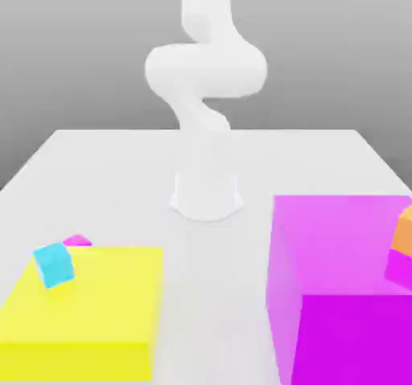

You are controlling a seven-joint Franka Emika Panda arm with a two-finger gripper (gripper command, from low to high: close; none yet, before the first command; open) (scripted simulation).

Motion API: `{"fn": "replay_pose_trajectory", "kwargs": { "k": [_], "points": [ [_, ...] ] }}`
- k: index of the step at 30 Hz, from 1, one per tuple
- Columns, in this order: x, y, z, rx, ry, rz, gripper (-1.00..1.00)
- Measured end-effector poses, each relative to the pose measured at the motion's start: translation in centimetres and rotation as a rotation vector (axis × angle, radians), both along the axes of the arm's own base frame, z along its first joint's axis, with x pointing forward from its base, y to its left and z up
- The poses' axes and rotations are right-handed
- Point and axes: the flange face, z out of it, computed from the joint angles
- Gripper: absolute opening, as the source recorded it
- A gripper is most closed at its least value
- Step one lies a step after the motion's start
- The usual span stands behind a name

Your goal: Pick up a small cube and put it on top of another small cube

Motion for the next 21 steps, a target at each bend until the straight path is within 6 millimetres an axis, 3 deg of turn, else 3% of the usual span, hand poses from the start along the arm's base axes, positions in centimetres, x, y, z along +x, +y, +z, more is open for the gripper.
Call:
{"fn": "replay_pose_trajectory", "kwargs": {
  "k": [2, 5, 10, 15, 21],
  "points": [
    [1.4, 3.2, -2.6, -0.042, 0.076, 0.111, 0.00],
    [3.0, 8.5, -8.0, -0.121, 0.216, 0.298, 0.00],
    [2.9, 16.7, -17.9, -0.230, 0.451, 0.635, 0.00],
    [-0.5, 23.5, -27.7, -0.291, 0.673, 0.989, 0.00],
    [-8.3, 28.7, -38.4, -0.289, 0.928, 1.403, 0.00]
  ]
}}
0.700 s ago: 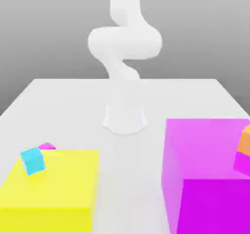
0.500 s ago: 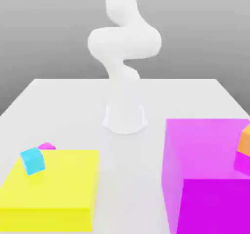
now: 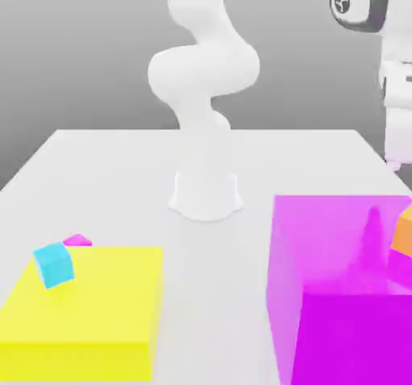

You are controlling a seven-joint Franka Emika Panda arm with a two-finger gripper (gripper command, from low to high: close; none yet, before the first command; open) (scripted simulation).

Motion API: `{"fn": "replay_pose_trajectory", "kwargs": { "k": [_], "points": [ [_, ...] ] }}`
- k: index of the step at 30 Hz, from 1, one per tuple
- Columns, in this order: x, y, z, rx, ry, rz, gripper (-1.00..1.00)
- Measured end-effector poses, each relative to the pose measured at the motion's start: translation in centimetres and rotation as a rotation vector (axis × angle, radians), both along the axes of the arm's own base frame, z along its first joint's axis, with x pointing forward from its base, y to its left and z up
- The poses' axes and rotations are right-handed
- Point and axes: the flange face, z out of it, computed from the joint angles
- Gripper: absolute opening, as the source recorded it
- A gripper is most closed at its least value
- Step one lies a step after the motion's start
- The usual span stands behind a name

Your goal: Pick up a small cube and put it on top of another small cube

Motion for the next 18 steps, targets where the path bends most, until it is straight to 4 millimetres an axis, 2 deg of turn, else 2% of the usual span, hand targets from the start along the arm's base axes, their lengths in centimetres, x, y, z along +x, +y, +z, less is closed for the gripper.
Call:
{"fn": "replay_pose_trajectory", "kwargs": {
  "k": [3, 6, 9, 12, 18],
  "points": [
    [-4.1, -0.2, -5.9, -0.066, 0.110, 0.051, 0.00],
    [-6.6, -2.2, -10.5, -0.171, 0.127, -0.011, 0.00],
    [-8.8, -4.5, -14.2, -0.278, 0.116, -0.082, 0.00],
    [-8.5, -6.4, -15.6, -0.341, 0.061, -0.198, 0.00],
    [-5.7, -8.8, -15.7, -0.385, -0.086, -0.469, 0.00]
  ]
}}
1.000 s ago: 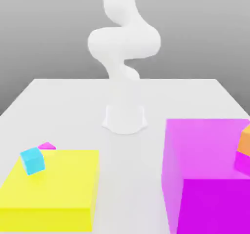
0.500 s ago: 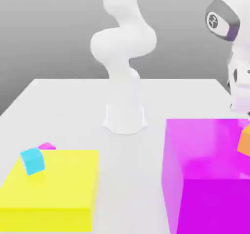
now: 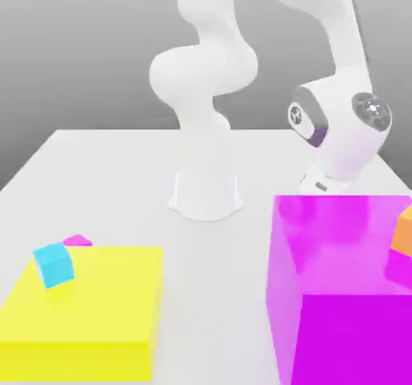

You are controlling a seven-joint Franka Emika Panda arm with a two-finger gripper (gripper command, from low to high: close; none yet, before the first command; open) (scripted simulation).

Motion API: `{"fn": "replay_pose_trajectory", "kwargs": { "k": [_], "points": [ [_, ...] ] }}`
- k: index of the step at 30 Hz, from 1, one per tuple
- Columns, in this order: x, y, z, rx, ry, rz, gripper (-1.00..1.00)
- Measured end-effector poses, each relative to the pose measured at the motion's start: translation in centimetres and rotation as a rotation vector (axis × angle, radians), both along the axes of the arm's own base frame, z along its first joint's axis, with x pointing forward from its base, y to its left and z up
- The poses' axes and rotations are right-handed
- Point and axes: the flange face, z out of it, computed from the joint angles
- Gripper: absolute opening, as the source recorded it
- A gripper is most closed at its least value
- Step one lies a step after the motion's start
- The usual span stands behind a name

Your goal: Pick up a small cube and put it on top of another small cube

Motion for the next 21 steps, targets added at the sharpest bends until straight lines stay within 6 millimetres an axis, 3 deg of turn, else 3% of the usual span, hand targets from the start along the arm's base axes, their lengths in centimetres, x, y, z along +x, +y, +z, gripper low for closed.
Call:
{"fn": "replay_pose_trajectory", "kwargs": {
  "k": [14, 21],
  "points": [
    [5.2, -4.3, 2.1, 0.013, -0.362, -0.585, 0.00],
    [5.9, -4.5, -2.0, 0.025, -0.384, -0.633, 0.00]
  ]
}}
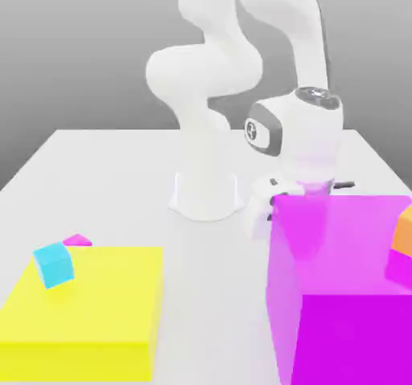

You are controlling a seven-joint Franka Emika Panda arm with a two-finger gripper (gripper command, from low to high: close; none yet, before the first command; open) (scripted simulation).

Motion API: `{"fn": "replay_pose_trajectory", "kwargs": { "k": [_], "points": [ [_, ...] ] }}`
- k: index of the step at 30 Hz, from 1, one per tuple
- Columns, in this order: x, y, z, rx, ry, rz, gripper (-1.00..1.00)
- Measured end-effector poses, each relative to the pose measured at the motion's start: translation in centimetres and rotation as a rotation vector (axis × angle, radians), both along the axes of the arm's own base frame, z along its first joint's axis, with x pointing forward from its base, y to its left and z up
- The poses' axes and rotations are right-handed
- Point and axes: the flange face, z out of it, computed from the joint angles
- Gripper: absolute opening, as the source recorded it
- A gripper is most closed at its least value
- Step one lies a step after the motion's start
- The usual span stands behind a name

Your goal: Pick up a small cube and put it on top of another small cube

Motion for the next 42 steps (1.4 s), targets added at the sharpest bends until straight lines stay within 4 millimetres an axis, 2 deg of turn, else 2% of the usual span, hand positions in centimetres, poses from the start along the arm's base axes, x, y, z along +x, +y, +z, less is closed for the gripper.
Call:
{"fn": "replay_pose_trajectory", "kwargs": {
  "k": [2, 3, 10, 18, 20, 25, 28, 29, 34, 38, 42],
  "points": [
    [-0.1, 0.0, -1.5, 0.000, 0.000, 0.000, 0.00],
    [-0.2, -0.1, -2.0, 0.000, 0.000, 0.001, -1.00],
    [-0.2, 0.0, -2.0, 0.000, -0.001, 0.001, -1.00],
    [-0.1, 0.0, 3.6, -0.001, -0.002, 0.003, -1.00],
    [-1.6, 2.1, 3.8, -0.012, -0.002, 0.125, -1.00],
    [-5.0, 12.3, 4.3, -0.042, 0.000, 0.479, -1.00],
    [-8.0, 18.2, 4.7, -0.056, -0.001, 0.664, -1.00],
    [-8.0, 19.4, 5.1, -0.055, 0.000, 0.668, -1.00],
    [-4.1, 23.9, 7.6, -0.016, 0.021, 0.491, -1.00],
    [2.1, 25.2, 10.2, 0.040, 0.051, 0.248, -1.00],
    [8.8, 25.2, 13.1, 0.108, 0.092, 0.001, -1.00]
  ]
}}
